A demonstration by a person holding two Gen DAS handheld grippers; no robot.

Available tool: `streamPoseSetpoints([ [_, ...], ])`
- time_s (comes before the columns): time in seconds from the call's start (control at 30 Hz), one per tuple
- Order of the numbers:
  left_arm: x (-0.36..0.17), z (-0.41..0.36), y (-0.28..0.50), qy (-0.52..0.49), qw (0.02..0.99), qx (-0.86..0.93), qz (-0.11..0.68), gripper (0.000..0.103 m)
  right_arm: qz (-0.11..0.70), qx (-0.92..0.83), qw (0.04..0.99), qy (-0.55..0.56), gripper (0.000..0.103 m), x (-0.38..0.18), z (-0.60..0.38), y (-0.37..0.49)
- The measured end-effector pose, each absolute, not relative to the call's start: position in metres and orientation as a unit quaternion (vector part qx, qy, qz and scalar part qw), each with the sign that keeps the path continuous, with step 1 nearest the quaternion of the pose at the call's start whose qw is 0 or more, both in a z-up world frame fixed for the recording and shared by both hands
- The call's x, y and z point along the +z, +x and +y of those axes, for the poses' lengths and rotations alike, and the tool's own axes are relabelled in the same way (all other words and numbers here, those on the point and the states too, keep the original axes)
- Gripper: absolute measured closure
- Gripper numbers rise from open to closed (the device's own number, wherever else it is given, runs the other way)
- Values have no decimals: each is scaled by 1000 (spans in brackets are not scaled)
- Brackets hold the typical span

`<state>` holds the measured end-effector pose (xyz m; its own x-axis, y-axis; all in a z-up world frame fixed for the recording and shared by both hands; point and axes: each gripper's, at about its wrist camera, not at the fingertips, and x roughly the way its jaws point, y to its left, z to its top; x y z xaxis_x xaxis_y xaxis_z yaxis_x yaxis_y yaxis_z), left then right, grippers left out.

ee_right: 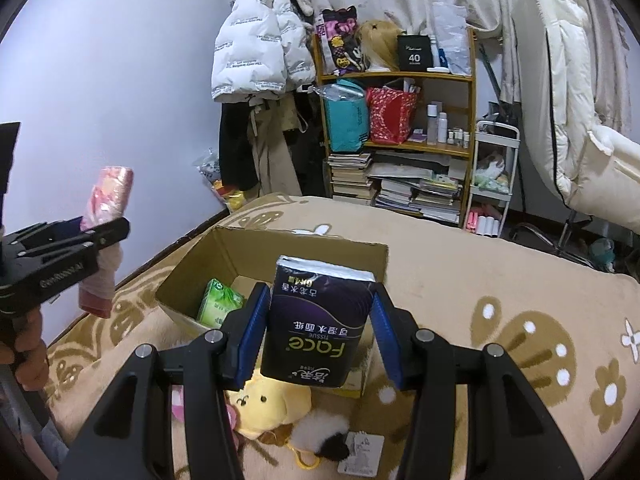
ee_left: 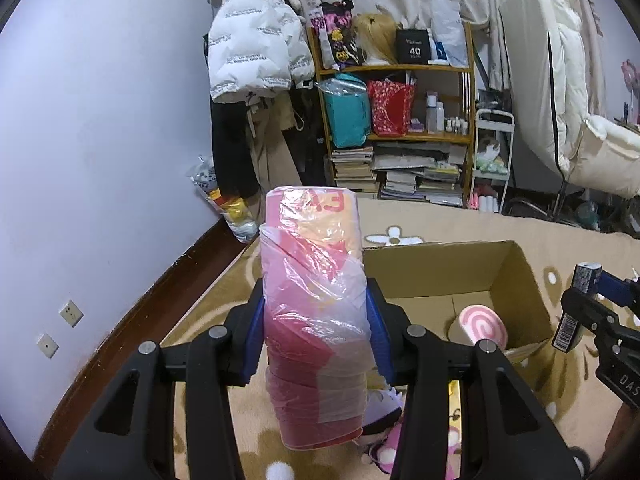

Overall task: Organize soft objects
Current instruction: 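Lower both held packs into the cardboard box and open both tools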

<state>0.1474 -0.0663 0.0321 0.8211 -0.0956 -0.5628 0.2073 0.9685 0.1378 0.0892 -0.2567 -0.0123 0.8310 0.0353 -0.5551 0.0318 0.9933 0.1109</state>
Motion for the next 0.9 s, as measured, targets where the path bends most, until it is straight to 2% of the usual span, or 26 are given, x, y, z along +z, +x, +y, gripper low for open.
streamPoseSetpoints([
  [0.23,11,-76,180,93,939,-86,319,59,304,6,951,57,50,-29,-259,113],
  [0.53,-11,-94,198,126,935,-102,317,59,339,6,939,53,50,-58,-262,135],
  [0.9,-26,-108,197,129,925,-130,332,57,325,15,944,61,50,-50,-262,143],
])
